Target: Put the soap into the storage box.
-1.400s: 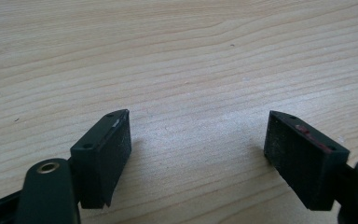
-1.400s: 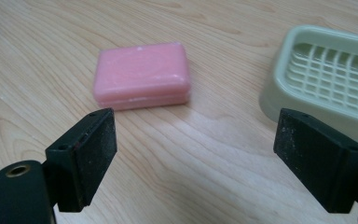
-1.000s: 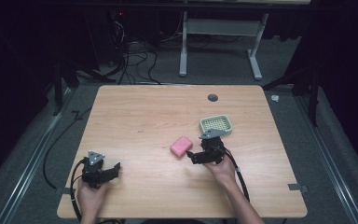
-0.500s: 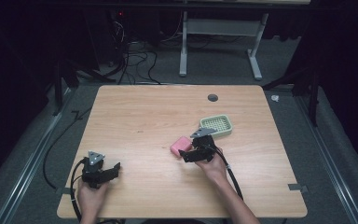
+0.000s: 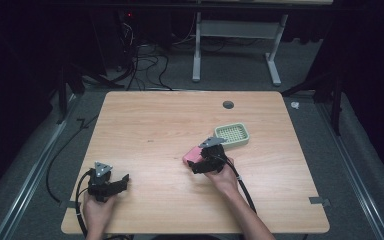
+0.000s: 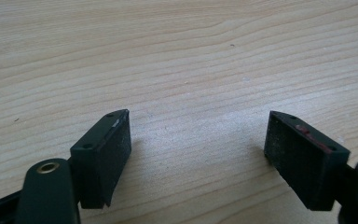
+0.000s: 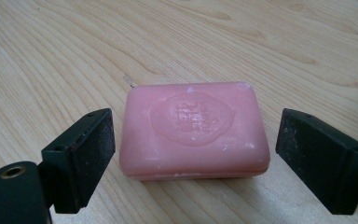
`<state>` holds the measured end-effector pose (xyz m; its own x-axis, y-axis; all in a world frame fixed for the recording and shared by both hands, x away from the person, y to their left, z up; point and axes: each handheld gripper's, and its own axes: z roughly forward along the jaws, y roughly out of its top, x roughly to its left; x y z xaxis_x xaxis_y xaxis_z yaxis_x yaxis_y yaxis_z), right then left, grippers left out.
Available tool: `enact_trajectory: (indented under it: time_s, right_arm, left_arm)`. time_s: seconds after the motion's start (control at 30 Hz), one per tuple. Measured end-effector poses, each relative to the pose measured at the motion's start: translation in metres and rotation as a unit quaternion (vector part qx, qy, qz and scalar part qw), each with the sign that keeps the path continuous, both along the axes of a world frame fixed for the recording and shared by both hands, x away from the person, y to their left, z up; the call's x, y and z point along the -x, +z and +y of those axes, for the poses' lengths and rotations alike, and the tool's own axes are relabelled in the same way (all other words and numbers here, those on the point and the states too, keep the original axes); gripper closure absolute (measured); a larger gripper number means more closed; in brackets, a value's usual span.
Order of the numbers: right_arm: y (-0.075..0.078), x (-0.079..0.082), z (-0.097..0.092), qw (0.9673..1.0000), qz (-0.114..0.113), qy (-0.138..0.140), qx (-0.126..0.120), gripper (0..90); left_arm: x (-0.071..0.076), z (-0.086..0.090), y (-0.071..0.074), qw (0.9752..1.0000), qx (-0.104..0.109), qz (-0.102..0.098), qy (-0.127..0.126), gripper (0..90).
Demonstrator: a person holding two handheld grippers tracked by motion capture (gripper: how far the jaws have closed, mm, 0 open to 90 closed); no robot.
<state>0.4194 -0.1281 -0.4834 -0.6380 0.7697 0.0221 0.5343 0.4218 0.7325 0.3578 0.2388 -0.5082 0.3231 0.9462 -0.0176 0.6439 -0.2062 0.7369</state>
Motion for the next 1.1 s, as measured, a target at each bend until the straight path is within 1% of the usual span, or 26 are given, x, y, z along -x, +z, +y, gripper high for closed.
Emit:
enact_trajectory:
  time_s: [0.07, 0.17, 0.2, 0.27, 0.3, 0.33, 0.47, 0.53, 0.6, 0.97, 1.1]
  right_arm:
    - [-0.002, -0.001, 0.001, 1.0000, -0.003, 0.002, 0.000, 12.3]
    - [-0.004, -0.003, 0.002, 1.0000, -0.002, 0.001, 0.003, 12.3]
    - [-0.006, -0.004, 0.003, 1.0000, 0.001, 0.003, 0.009, 12.3]
    - [-0.007, -0.004, 0.004, 1.0000, 0.001, 0.004, 0.008, 12.2]
    - [-0.008, -0.005, 0.005, 0.9999, 0.002, 0.004, 0.013, 12.2]
    - [-0.010, -0.005, 0.006, 0.9999, 0.002, 0.003, 0.012, 12.2]
    - [-0.014, -0.007, 0.009, 0.9996, 0.000, 0.007, 0.029, 12.2]
    - [-0.016, -0.008, 0.009, 0.9996, 0.003, 0.008, 0.029, 12.3]
    - [-0.019, -0.009, 0.010, 0.9993, 0.007, 0.008, 0.036, 12.5]
    - [-0.021, -0.010, 0.010, 0.9993, 0.008, 0.010, 0.035, 13.3]
    - [-0.021, -0.010, 0.011, 0.9994, 0.011, 0.004, 0.034, 13.5]
  left_arm:
    - [0.000, 0.000, 0.000, 1.0000, 0.000, 0.000, 0.000, 23.1]
    - [0.000, 0.000, 0.000, 1.0000, 0.000, 0.000, 0.000, 23.1]
    - [0.000, 0.000, 0.000, 1.0000, 0.000, 0.000, 0.000, 23.1]
    - [0.000, 0.000, 0.000, 1.0000, 0.000, 0.000, 0.000, 23.1]
    - [0.000, 0.000, 0.000, 1.0000, 0.000, 0.000, 0.000, 23.1]
    - [0.000, 0.000, 0.000, 1.0000, 0.000, 0.000, 0.000, 23.1]
    - [0.000, 0.000, 0.000, 1.0000, 0.001, 0.000, -0.002, 22.9]
    - [0.000, 0.000, 0.000, 1.0000, 0.001, -0.001, -0.003, 22.9]
    - [0.000, 0.000, 0.000, 1.0000, 0.001, -0.001, -0.003, 22.9]
    - [0.000, 0.000, 0.000, 1.0000, 0.001, -0.001, -0.003, 22.9]
    - [0.000, 0.000, 0.000, 1.0000, 0.002, -0.001, -0.003, 23.0]
